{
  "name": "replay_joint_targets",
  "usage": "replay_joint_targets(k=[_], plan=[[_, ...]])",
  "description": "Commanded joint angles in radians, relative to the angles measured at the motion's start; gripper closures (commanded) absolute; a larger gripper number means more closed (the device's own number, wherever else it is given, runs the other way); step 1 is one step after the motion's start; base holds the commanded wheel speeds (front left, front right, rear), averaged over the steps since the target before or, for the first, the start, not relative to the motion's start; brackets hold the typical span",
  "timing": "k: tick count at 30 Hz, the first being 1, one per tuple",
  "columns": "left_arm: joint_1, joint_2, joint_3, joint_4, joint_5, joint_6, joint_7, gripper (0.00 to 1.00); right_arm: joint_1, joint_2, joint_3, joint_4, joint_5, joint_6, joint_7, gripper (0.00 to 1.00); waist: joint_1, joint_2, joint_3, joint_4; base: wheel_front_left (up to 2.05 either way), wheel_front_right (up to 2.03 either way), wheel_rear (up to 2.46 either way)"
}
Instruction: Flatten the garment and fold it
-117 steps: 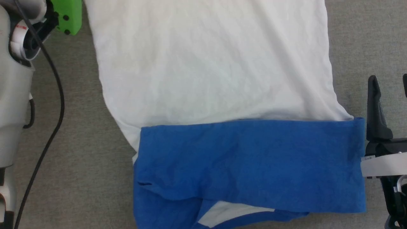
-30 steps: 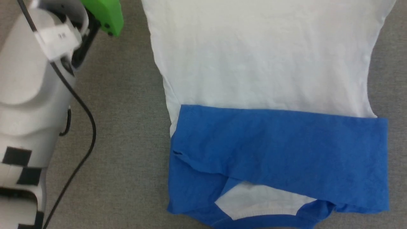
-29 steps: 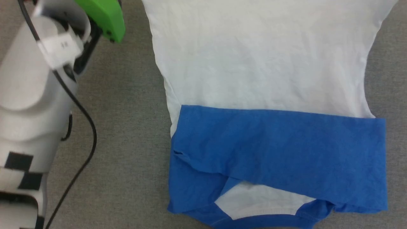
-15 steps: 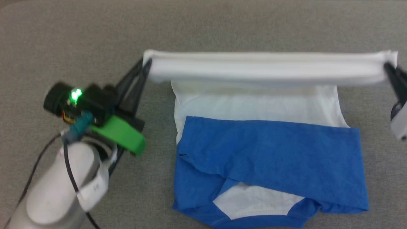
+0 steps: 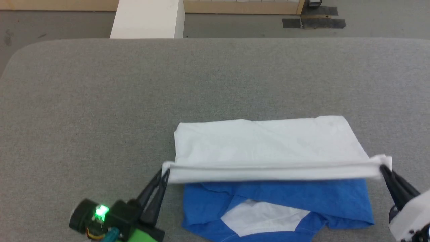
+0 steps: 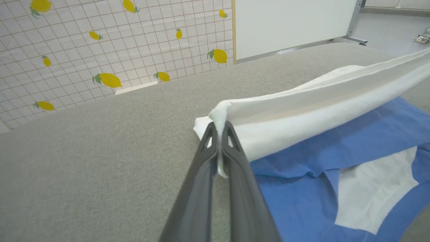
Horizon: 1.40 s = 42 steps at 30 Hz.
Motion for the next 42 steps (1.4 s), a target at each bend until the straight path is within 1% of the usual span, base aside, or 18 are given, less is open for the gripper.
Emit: replay_joint_targets(k=[1, 4, 8, 13, 14, 16, 17, 18, 19, 21, 25, 27, 30, 33, 36, 38, 42], plan=[[0.031, 0.0, -0.004, -0.006, 0.001, 0.011, -0.009, 1.0, 0.03, 0.005, -0.01, -0.009, 0.007, -0.002, -0.012, 1.0, 0.0001, 0.0, -0.015, -0.008, 0.0, 0.0, 0.0], [0.083, 0.002, -0.02, -0.004, 0.003, 0.025, -0.018, 1.0, 0.102, 0.024, -0.026, -0.013, 0.011, -0.002, -0.028, 1.0, 0.0001, 0.0, -0.023, -0.007, 0.0, 0.0, 0.0], [0.121, 0.007, -0.06, 0.016, 0.016, 0.015, -0.017, 1.0, 0.171, 0.038, -0.027, -0.006, 0.003, -0.002, -0.049, 1.0, 0.0001, 0.0, -0.032, -0.006, 0.0, 0.0, 0.0], [0.126, 0.003, -0.124, 0.091, 0.028, -0.034, 0.003, 1.0, 0.201, 0.037, 0.001, 0.025, -0.017, -0.002, -0.088, 1.0, 0.0001, 0.0, -0.041, -0.005, 0.0, 0.0, 0.0], [0.121, 0.0, -0.14, 0.119, 0.037, -0.044, 0.009, 0.95, 0.2, 0.034, 0.01, 0.036, -0.023, -0.002, -0.095, 1.0, 0.0001, 0.0, -0.044, -0.005, 0.0, 0.0, 0.0], [0.105, -0.006, -0.169, 0.168, 0.057, -0.065, 0.018, 0.73, 0.196, 0.027, 0.026, 0.058, -0.034, -0.002, -0.105, 1.0, 0.0001, 0.0, -0.049, -0.003, 0.0, 0.0, 0.0], [0.093, -0.017, -0.19, 0.212, 0.064, -0.081, 0.031, 0.35, 0.195, 0.021, 0.039, 0.08, -0.044, -0.002, -0.116, 0.52, 0.0001, 0.0, -0.058, -0.001, 0.0, 0.0, 0.0], [0.089, -0.022, -0.196, 0.228, 0.066, -0.085, 0.036, 0.0, 0.195, 0.018, 0.044, 0.087, -0.045, -0.002, -0.119, 0.11, 0.0001, 0.0, -0.061, 0.0, 0.0, 0.0, 0.0], [0.086, -0.029, -0.199, 0.246, 0.062, -0.085, 0.041, 0.0, 0.197, 0.014, 0.05, 0.096, -0.047, -0.002, -0.118, 0.0, 0.0001, 0.0, -0.066, 0.001, 0.0, 0.0, 0.0], [0.087, -0.037, -0.202, 0.267, 0.056, -0.086, 0.045, 0.0, 0.207, 0.01, 0.054, 0.106, -0.043, -0.002, -0.113, 0.0, 0.0001, 0.0, -0.075, 0.004, 0.0, 0.0, 0.0], [0.114, -0.049, -0.164, 0.278, 0.014, -0.051, 0.018, 0.0, 0.243, -0.001, 0.048, 0.09, -0.024, -0.002, -0.072, 0.0, 0.0001, 0.0, -0.091, 0.007, 0.0, 0.0, 0.0], [0.138, -0.058, -0.116, 0.263, -0.029, -0.024, -0.015, 0.0, 0.257, -0.007, 0.035, 0.063, -0.01, -0.002, -0.052, 0.0, 0.0001, 0.0, -0.098, 0.007, 0.0, 0.0, 0.0], [0.174, -0.093, 0.004, 0.202, -0.121, 0.02, -0.058, 0.0, 0.249, -0.003, -0.006, 0.014, 0.011, -0.002, -0.04, 0.0, 0.0001, 0.0, -0.106, 0.003, 0.0, 0.0, 0.0], [0.188, -0.126, 0.117, 0.125, -0.156, 0.039, -0.069, 0.0, 0.222, -0.002, -0.037, -0.021, 0.01, -0.002, -0.032, 0.0, 0.0001, 0.0, -0.108, 0.001, 0.0, 0.0, 0.0], [0.193, -0.164, 0.226, 0.025, -0.096, 0.06, -0.07, 0.0, 0.179, 0.005, -0.063, -0.037, -0.013, -0.002, -0.019, 0.0, 0.0001, 0.0, -0.098, 0.001, 0.0, 0.0, 0.0], [0.201, -0.19, 0.277, -0.024, -0.051, 0.074, -0.071, 0.0, 0.146, 0.0, -0.061, -0.033, -0.037, -0.002, -0.008, 0.0, 0.0001, 0.0, -0.084, 0.001, 0.0, 0.0, 0.0], [0.202, -0.233, 0.332, -0.075, 0.025, 0.079, -0.071, 0.0, 0.072, -0.007, -0.04, 0.015, -0.075, -0.002, 0.023, 0.0, 0.0001, 0.0, -0.049, 0.006, 0.0, 0.0, 0.0]])
